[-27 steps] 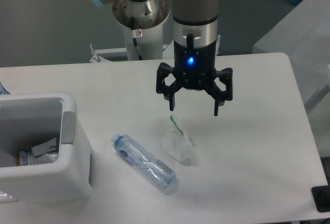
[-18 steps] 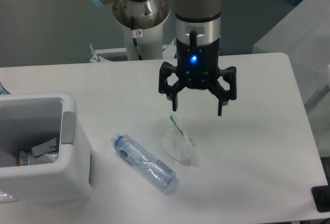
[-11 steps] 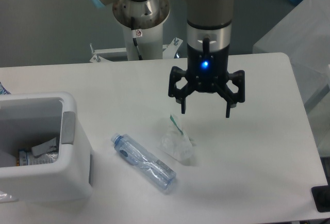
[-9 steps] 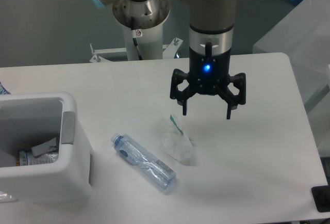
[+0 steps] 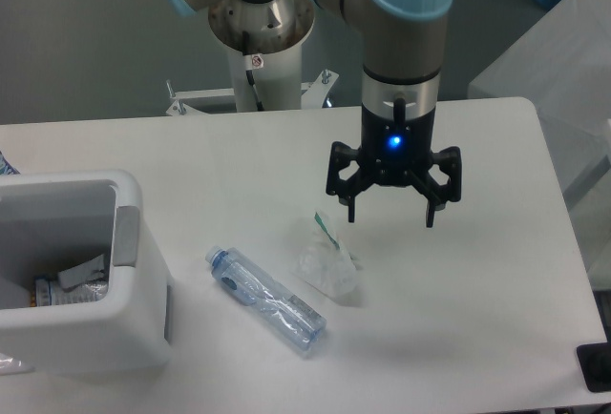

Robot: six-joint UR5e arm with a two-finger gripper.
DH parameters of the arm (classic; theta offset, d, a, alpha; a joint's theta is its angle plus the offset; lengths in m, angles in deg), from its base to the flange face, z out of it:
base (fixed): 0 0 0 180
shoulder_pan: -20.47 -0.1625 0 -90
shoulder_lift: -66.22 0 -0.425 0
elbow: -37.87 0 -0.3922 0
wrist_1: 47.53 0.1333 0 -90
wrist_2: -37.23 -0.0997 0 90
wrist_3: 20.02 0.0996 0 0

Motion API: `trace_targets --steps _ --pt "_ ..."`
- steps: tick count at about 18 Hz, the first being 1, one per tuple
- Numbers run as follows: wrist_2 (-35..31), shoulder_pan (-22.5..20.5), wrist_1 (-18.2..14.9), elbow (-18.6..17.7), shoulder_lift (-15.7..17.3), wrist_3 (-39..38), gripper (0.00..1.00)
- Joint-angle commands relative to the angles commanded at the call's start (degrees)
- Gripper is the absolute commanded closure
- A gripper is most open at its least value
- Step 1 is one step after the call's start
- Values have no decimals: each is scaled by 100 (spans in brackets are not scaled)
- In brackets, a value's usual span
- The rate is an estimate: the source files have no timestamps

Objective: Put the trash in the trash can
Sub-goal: 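Move the open gripper over the crumpled clear plastic bag, then lower the gripper onto the plastic bag and close on it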

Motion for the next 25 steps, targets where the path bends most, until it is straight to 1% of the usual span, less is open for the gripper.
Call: trace_targets --steps 1,6,8,9,10,12,15,18,20,21,23,25 --pt "9 -35 44 -131 0 70 0" --pt "0 -35 44 -624 9 668 0" --pt "17 -27 79 -817 9 642 0" --pt "18 -27 157 -896 0 590 0" --pt "61 -27 315 -958 -9 554 0" --pt "53 -27 343 -1116 -35 397 0" --pt "35 0 369 -1362 -219 361 0" --pt "18 70 649 -1530 -430 264 0" --pt "0 166 782 -1556 -580 238 0" --pt "9 184 826 -1591 -615 177 0" --pt "17 202 1027 -1627 -659 18 0" --pt "0 237 1081 -1627 -747 0 0"
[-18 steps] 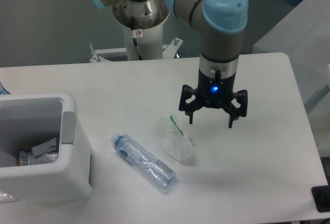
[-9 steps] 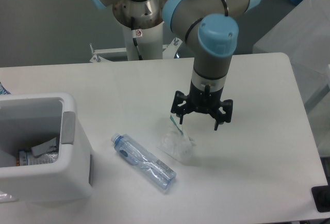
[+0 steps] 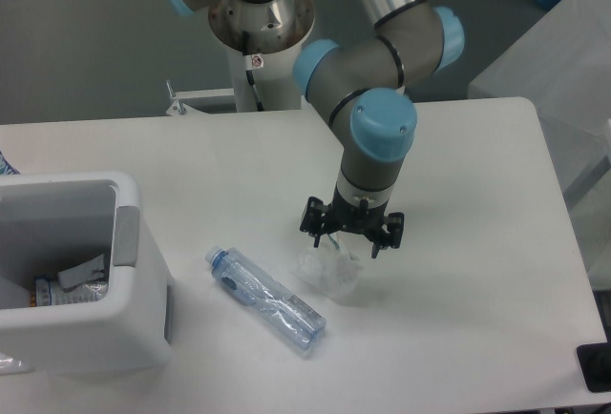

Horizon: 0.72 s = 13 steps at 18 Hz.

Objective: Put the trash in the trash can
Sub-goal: 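Lower the gripper onto the plastic bag and close on it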

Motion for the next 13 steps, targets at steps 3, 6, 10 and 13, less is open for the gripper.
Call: trace_targets --steps 3,6,10,13 --pt "-9 71 193 -35 -88 -53 0" --pt "-149 79 325 -35 -211 -53 0" --pt "-316 123 387 0 -299 -53 0" --pt "-325 132 518 -53 -343 -53 0"
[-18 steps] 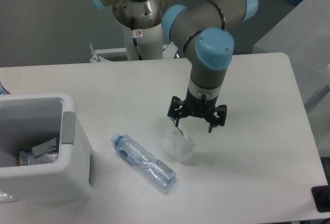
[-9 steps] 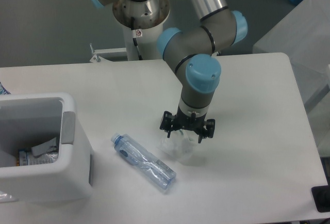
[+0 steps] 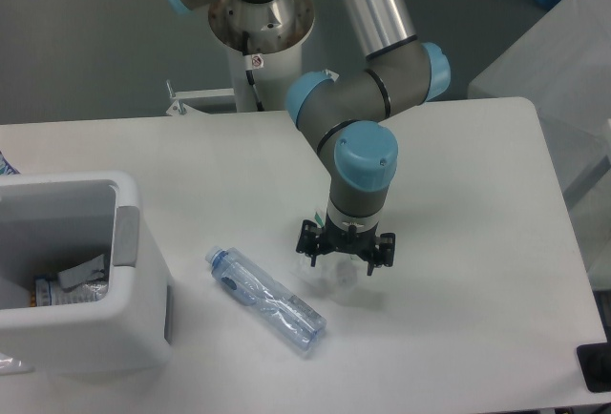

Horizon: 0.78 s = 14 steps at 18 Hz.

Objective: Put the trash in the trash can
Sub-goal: 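Lower the gripper onto the plastic bag and close on it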

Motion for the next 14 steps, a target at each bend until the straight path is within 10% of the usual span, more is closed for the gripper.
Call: trace_targets --steps 2,4,9,14 --pt "-26 0 88 -18 -18 -9 2" --pt "-157 0 88 -35 -26 -70 33" --pt "-185 70 88 -35 -18 -149 65" --pt "-167 70 88 9 0 -158 79"
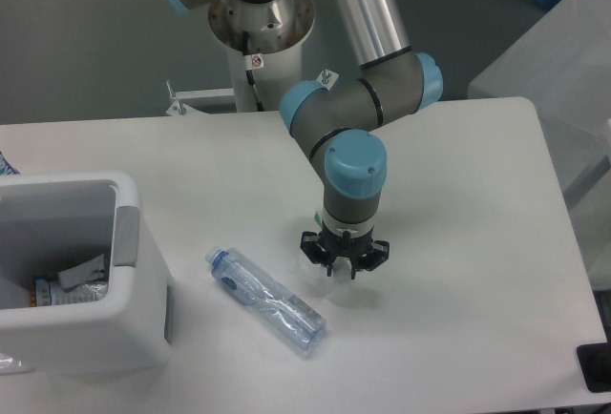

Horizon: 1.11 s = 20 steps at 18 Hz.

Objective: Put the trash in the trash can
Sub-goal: 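Lower the gripper onto the plastic bag and close on it, then lift the bag and carry it over the white trash bin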

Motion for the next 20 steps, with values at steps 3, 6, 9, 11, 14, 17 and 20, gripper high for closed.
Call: trace_targets --steps 3,6,9,11,14,17,20 --pt "26 0 0 26 35 18 85" --pt "70 -26 -9 44 61 35 87" --pt "219 -44 -18 184 236 18 87" --pt "604 -70 -35 333 465 0 87" --pt "1386 -123 -26 684 650 -612 87" --pt "1949 -158 -9 1360 694 -1369 87" --pt "2425 -106 -9 2002 694 -2300 87"
